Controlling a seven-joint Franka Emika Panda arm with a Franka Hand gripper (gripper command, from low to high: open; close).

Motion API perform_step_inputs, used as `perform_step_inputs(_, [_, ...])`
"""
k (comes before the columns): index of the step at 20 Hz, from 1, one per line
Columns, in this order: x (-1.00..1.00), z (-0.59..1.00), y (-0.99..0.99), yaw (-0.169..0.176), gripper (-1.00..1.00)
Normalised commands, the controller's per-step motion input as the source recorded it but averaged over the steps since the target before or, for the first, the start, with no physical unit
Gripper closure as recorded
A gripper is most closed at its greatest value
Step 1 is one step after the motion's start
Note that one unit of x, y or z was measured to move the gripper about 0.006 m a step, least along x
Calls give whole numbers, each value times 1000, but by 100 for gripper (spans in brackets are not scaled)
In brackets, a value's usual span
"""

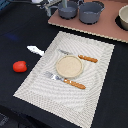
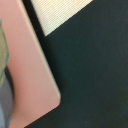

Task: Place the pan onto the stove and place the fish and sausage into the pan.

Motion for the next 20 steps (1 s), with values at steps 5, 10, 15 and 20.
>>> perform_step_inputs(5, [5, 0, -897, 38, -100])
perform_step_inputs(10, [0, -45, -799, 56, -100])
perform_step_inputs(15, [-134, -349, -376, 55, -100])
perform_step_inputs(20, [-81, -498, -238, 86, -100])
